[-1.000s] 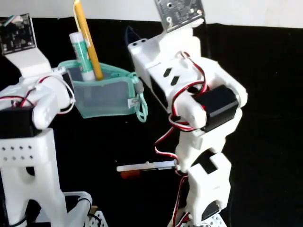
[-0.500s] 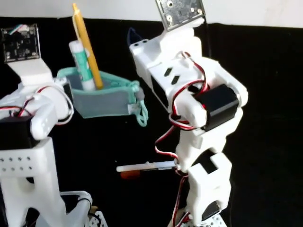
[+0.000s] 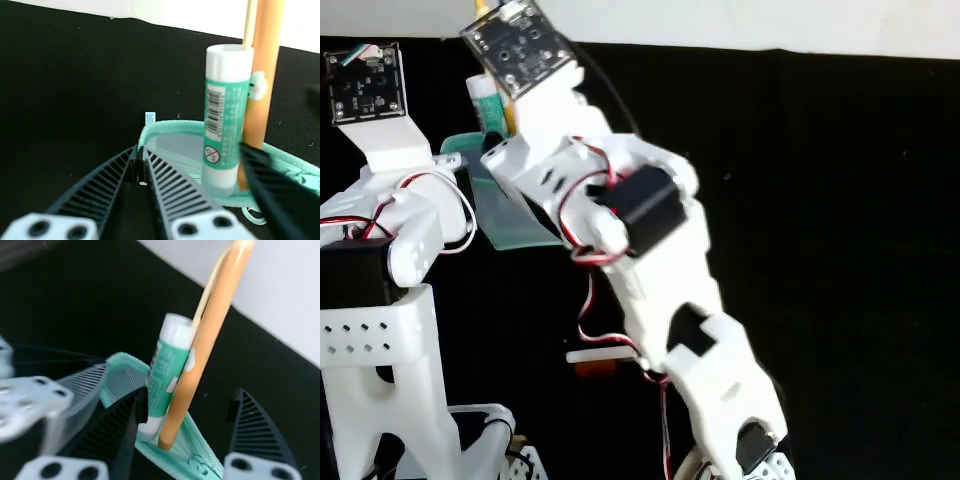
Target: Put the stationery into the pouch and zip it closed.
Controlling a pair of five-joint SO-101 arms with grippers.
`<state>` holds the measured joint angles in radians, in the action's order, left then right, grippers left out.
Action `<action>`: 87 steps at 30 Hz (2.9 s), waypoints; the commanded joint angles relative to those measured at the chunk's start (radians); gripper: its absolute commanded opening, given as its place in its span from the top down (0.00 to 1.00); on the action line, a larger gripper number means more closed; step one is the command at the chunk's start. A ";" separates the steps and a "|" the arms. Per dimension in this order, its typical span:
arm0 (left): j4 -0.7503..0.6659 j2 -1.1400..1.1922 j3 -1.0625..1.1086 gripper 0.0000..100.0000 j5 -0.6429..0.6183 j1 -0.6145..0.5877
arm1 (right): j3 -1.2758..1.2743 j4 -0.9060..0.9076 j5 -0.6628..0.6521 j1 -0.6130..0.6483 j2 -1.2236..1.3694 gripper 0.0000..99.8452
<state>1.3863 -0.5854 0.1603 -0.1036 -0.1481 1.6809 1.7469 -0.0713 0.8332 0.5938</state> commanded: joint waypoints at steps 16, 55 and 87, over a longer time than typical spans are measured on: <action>-0.005 0.042 0.012 0.99 0.005 0.016 | 0.091 -0.016 0.008 -0.047 0.010 0.75; -0.026 0.042 0.010 0.99 0.005 0.018 | -0.797 0.016 -0.074 -0.041 -0.852 0.75; -0.026 0.042 0.012 0.99 0.005 0.018 | -1.808 0.013 -0.557 -0.039 -1.043 0.75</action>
<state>1.3617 -0.5731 0.1619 -0.1036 -0.1465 -0.0974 1.7515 -0.5823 0.8009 -0.4219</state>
